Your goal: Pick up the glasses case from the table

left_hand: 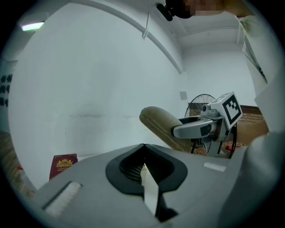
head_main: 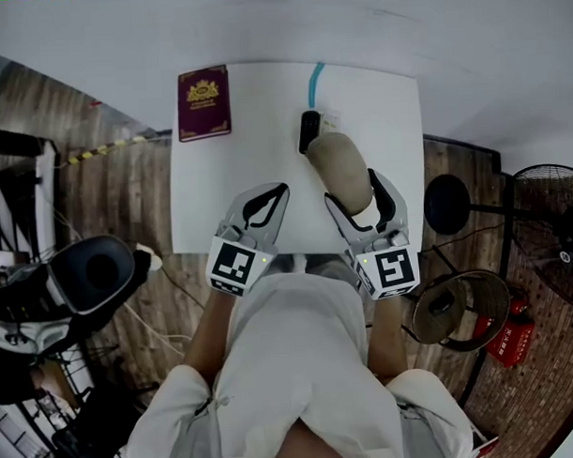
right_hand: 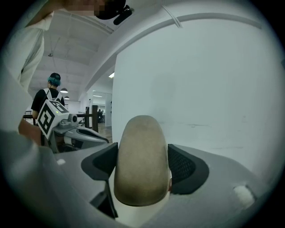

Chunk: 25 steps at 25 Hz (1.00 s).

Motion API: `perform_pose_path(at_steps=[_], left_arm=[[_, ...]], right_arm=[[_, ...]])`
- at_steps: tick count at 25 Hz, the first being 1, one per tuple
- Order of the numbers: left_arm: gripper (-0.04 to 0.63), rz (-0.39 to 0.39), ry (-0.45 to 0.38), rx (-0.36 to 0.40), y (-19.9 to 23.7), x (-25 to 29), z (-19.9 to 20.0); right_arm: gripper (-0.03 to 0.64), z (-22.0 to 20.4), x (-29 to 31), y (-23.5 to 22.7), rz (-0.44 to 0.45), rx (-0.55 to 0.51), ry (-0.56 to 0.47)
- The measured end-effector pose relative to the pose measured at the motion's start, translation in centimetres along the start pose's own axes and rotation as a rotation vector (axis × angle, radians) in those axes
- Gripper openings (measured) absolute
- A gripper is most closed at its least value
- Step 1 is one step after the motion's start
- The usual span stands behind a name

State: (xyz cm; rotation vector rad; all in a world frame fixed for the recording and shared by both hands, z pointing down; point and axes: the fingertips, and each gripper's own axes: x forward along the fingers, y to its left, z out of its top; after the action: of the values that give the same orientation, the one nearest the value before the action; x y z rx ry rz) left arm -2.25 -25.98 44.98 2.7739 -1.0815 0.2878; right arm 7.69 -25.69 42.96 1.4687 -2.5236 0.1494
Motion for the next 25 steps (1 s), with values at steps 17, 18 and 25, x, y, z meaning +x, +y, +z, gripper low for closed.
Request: perform_pose_path(at_steps=[17,18,25], left_arm=[[0.018,-0.069,-0.09,0.078,-2.7,-1.3,3.4],[0.018,-0.069,-0.088,0.075,-2.8,-1.3,3.4],[0.018,-0.074,-0.088,0.072,-3.0,-1.3,3.5]], right_arm=[[0.35,2.5,-3.8,0.1,-0.085,0.024,-0.12],[0.35,2.5,-3.8,0.1,-0.087,0.019,-0.118],[0.35,2.3,-3.9,0.1,-0.091,0.015,-0.111]])
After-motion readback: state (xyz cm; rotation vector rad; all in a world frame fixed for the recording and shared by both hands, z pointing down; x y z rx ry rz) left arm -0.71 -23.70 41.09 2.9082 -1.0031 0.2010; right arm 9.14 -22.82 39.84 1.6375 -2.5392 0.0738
